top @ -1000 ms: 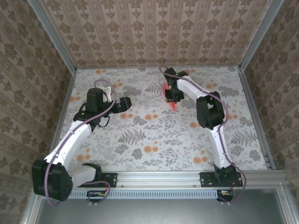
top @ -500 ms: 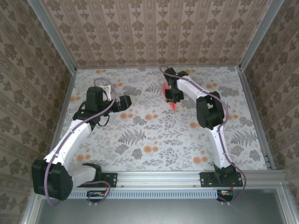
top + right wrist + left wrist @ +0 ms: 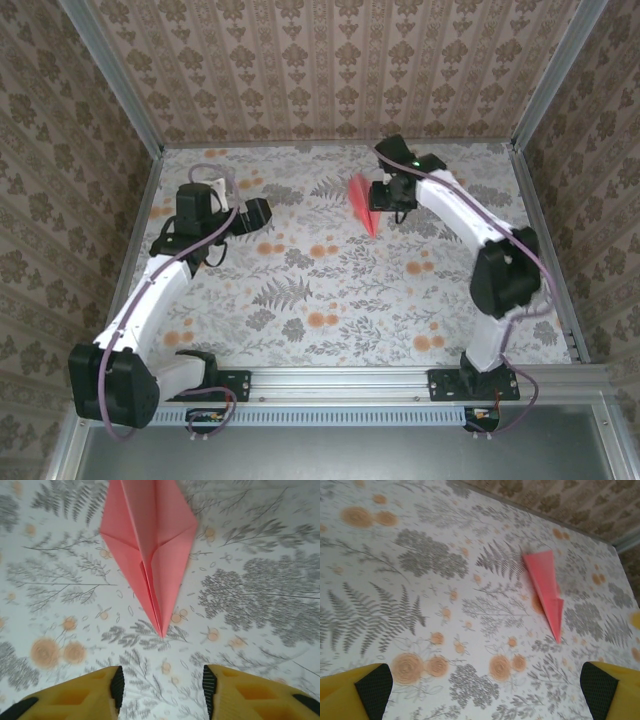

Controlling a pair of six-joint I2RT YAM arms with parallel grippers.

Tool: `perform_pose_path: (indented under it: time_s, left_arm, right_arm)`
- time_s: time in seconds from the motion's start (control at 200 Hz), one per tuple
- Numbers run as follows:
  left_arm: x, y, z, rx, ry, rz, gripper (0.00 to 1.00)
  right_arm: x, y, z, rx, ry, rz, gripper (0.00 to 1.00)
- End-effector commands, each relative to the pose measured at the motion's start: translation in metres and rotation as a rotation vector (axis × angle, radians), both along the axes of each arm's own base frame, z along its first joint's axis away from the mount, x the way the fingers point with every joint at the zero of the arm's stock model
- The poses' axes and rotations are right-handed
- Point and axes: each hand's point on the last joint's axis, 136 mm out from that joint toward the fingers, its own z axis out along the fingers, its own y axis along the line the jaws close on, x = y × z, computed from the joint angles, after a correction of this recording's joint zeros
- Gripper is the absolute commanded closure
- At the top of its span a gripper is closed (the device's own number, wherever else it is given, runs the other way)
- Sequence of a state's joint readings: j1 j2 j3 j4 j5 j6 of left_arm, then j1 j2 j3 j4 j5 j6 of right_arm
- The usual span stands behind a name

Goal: Fold a paper plane with a square sheet of paper (fold left side to right side)
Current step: Move the paper plane to the top-center of the table, then reset both arms

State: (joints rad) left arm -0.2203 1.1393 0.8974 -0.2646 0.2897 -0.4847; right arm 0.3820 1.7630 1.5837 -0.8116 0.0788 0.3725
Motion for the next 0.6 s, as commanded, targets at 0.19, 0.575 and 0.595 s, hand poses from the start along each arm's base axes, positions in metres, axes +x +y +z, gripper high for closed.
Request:
perform_pose_path:
  time_s: [0.19, 0.575, 0.595]
  left_arm:
    - [0.010, 0.062, 0.016, 0.209, -0.144, 0.248, 0.00]
    - [0.005, 0.121, -0.016, 0.562, -0.334, 0.401, 0.00]
    - [0.005, 0.123, -0.020, 0.571, -0.326, 0.399, 0.00]
  right_arm:
    - [-0.038, -0.057, 0.019, -0.059, -0.266, -0.065, 0.24]
    - [-0.054, -0.139, -0.007, -0.160, -0.526, -0.234, 0.00]
    - [-0.055, -0.143, -0.009, -0.164, -0.535, -0.240, 0.00]
